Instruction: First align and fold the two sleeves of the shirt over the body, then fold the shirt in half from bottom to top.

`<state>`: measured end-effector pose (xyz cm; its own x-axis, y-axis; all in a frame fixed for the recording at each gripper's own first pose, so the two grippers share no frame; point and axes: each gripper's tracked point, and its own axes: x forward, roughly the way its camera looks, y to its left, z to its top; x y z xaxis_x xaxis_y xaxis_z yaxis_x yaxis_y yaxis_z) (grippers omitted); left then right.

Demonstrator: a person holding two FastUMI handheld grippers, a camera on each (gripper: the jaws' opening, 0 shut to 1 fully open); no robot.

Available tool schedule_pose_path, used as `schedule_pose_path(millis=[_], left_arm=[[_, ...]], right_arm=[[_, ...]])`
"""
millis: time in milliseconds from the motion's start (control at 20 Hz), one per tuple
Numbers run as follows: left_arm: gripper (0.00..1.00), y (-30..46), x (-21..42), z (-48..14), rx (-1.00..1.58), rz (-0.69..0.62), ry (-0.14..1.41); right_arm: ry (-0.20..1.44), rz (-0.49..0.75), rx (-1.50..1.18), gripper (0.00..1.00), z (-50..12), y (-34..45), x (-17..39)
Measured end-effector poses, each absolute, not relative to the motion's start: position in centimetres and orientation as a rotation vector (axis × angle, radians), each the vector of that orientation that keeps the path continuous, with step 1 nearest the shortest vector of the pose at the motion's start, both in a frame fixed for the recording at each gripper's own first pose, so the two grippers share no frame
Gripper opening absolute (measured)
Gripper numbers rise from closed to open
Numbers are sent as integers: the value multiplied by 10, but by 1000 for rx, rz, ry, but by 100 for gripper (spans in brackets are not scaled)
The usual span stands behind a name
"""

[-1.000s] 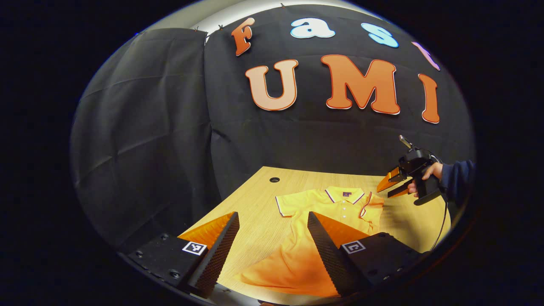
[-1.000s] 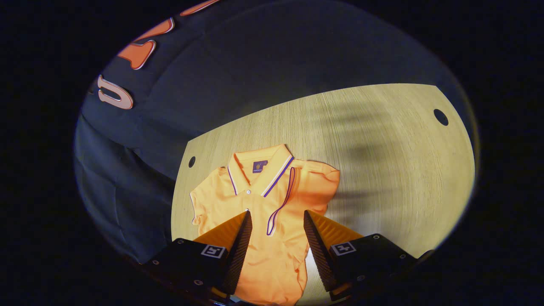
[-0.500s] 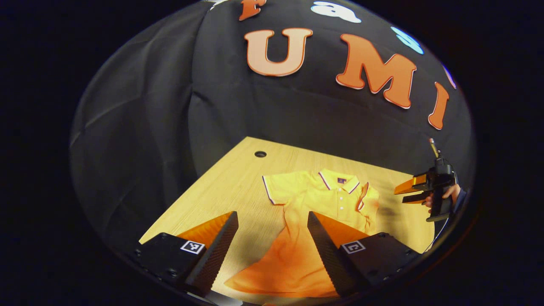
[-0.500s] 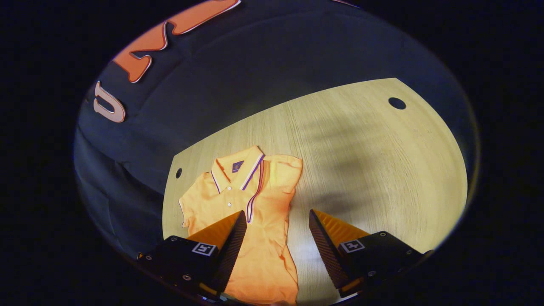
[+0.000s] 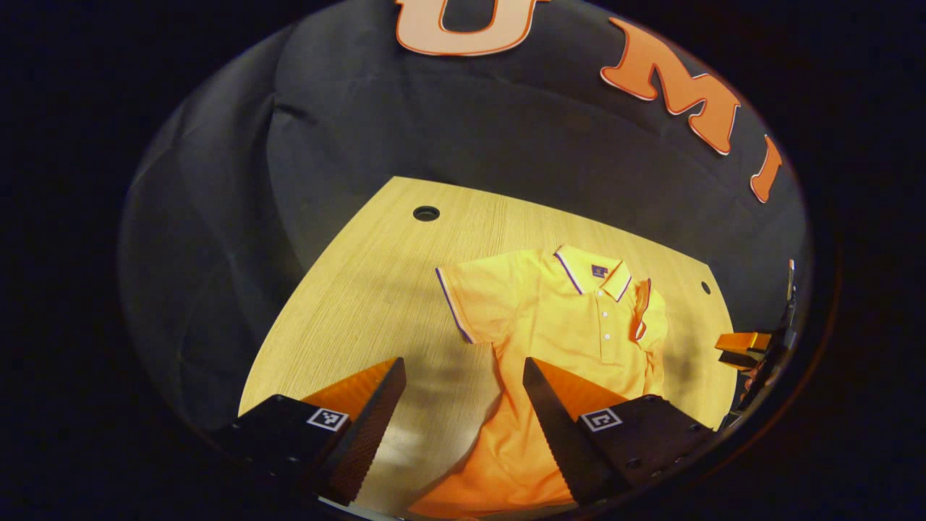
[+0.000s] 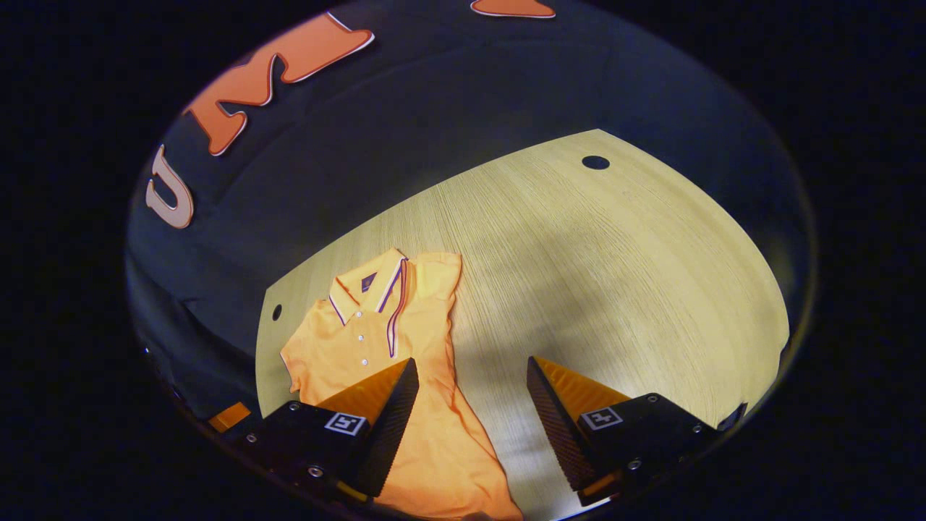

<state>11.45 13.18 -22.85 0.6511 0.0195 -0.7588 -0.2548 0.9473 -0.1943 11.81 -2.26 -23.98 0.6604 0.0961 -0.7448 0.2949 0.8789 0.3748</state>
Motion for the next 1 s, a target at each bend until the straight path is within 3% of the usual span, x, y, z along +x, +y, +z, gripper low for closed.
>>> schedule_pose_path(millis=[350, 650, 1000], left_arm=[[100, 152, 167, -273, -377, 103, 1022], [97, 152, 195, -317, -403, 156, 1176], [99, 152, 219, -338, -340, 211, 1250]], right_arm=[[669, -208, 446, 92, -204, -23, 75], [601, -239, 403, 92, -180, -17, 38], [524, -242, 348, 92, -152, -25, 23]])
